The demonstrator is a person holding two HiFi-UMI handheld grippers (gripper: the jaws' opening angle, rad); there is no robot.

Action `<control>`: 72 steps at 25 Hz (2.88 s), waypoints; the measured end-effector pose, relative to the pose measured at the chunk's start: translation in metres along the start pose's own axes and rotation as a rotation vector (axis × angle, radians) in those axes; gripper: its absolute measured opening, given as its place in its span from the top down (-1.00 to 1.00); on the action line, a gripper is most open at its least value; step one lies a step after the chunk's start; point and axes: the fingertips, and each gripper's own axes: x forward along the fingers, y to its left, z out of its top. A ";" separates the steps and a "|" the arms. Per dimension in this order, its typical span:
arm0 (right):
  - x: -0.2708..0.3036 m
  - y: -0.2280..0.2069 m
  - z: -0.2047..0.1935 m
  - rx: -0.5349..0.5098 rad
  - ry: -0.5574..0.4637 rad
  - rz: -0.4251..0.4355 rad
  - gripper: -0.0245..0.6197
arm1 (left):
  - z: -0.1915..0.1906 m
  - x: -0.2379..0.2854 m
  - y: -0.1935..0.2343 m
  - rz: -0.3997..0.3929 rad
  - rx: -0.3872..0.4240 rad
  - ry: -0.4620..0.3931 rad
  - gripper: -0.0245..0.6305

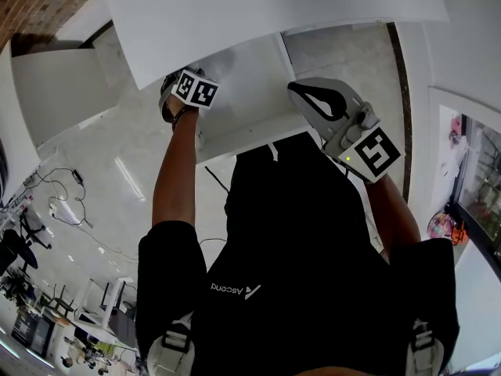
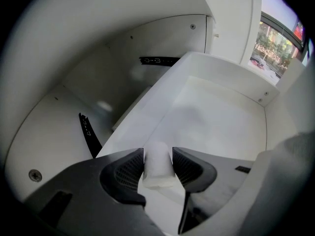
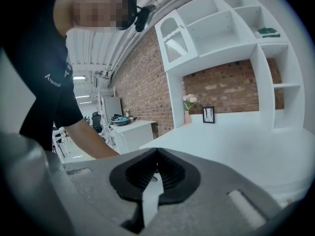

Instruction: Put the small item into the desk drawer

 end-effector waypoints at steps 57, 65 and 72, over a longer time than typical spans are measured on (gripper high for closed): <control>0.012 0.077 0.037 -0.039 -0.123 0.170 0.92 | 0.042 -0.285 -0.004 0.060 -0.268 -0.714 0.50; 0.006 0.102 0.065 -0.061 -0.215 0.227 0.92 | 0.057 -0.402 -0.017 0.081 -0.324 -0.987 0.70; -0.008 0.119 0.083 -0.074 -0.272 0.259 0.92 | 0.067 -0.460 -0.030 0.078 -0.358 -1.126 0.81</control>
